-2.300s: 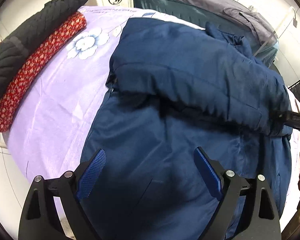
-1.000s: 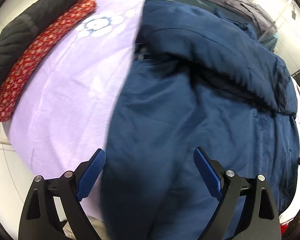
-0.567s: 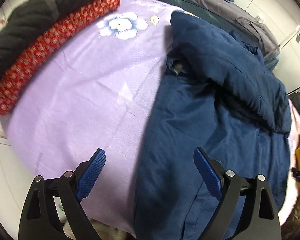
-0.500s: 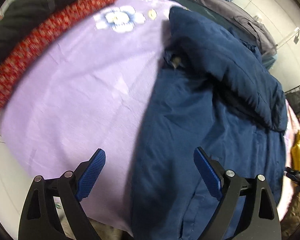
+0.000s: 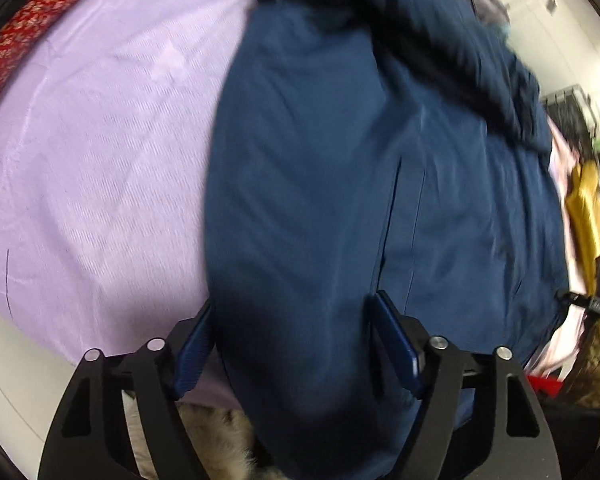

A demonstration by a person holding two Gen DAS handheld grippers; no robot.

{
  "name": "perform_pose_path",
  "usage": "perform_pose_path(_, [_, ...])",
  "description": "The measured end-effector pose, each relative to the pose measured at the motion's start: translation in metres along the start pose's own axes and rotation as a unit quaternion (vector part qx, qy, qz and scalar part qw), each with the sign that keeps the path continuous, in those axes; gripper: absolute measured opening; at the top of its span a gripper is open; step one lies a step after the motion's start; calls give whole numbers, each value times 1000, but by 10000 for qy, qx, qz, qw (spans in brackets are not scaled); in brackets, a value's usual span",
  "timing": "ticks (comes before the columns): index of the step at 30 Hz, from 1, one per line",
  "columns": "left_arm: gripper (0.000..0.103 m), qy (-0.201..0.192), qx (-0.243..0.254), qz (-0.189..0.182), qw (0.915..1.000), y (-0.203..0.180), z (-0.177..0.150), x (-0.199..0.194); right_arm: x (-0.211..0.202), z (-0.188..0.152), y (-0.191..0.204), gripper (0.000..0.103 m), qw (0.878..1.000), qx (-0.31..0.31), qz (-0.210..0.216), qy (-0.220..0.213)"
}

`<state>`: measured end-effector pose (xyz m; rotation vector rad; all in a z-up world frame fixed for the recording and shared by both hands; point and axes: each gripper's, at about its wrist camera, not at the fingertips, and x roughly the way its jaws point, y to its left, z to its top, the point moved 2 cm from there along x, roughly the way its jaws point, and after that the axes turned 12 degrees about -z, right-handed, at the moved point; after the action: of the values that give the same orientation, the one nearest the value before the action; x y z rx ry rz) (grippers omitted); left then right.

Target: Fold large clothes

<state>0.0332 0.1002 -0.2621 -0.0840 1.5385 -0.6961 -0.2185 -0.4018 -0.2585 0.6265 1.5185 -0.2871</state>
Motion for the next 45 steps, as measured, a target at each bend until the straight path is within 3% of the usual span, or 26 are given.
perform_pose_path(8, [64, 15, -71, -168, 9998, -2, -18, 0, 8, -30, 10, 85, 9999, -12, 66, 133])
perform_pose_path(17, [65, 78, -96, -212, 9997, 12, -15, -1, 14, -12, 3, 85, 9994, 179, 192, 213])
perform_pose_path(24, [63, 164, -183, -553, 9982, 4, -26, 7, 16, -1, 6, 85, 9986, 52, 304, 441])
perform_pose_path(29, [62, 10, -689, -1017, 9924, 10, -43, 4, 22, -18, 9, 83, 9971, 24, 346, 673])
perform_pose_path(32, [59, 43, -676, -1051, 9922, 9, -46, 8, 21, -20, 5, 76, 9967, 182, 412, 670])
perform_pose_path(34, [48, 129, -655, -1021, 9925, 4, -40, 15, 23, -17, 6, 66, 9967, 201, 347, 701])
perform_pose_path(36, [37, 234, -419, -910, 9947, -4, -35, 15, 18, -12, 5, 39, 9968, 85, 356, 710])
perform_pose_path(37, [30, 293, -252, -840, 9957, -10, -35, 13, 14, -11, 9, 35, 9967, 11, 415, 701])
perform_pose_path(40, [22, 391, 91, -763, 9963, -23, -31, 9, 2, -12, 23, 29, 9972, -295, 300, 615])
perform_pose_path(45, [19, 673, 588, -897, 9920, -36, -43, -10, -15, -21, 20, 26, 9959, -223, 513, 706])
